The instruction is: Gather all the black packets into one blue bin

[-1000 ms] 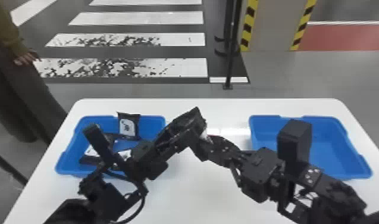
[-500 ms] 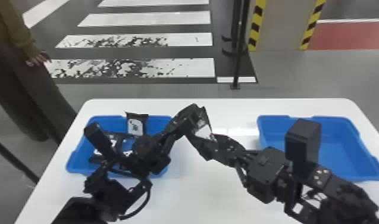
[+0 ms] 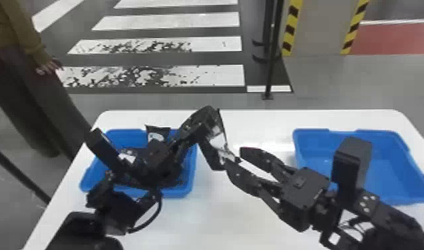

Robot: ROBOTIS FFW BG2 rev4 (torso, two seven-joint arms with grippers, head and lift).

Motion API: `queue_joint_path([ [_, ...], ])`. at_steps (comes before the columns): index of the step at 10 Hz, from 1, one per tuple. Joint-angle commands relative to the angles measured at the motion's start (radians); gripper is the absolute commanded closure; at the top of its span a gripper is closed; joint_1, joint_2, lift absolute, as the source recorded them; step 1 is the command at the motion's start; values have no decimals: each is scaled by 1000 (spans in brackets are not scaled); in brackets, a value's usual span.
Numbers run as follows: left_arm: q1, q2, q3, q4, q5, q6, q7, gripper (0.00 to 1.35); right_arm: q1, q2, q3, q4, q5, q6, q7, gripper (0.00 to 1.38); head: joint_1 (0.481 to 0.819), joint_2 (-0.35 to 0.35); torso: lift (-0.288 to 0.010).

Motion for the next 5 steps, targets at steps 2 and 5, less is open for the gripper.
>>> queue_joint_path([
  [2, 7, 4, 120, 0, -77, -13, -7, 1213, 57, 21, -74, -8, -26, -32, 0, 122, 695, 129, -110],
  [5, 51, 12, 320, 0, -211, 21, -17, 1213, 221, 77, -257, -20, -54, -111, 0, 140, 695, 166, -110],
])
